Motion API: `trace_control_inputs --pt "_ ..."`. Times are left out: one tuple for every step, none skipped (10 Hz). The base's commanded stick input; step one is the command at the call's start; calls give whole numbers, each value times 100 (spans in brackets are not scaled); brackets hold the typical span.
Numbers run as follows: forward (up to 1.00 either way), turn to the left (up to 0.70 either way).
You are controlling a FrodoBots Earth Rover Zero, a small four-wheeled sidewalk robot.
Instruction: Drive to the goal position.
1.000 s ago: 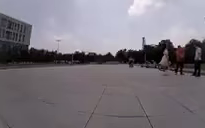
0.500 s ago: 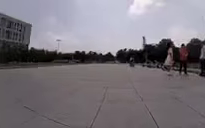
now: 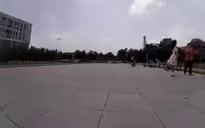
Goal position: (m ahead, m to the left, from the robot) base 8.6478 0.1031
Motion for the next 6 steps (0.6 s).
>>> trace_control_inputs --pt "70 0" --pt "70 0" --pt "70 0" --pt "70 0" --pt "70 0" --pt "70 0"
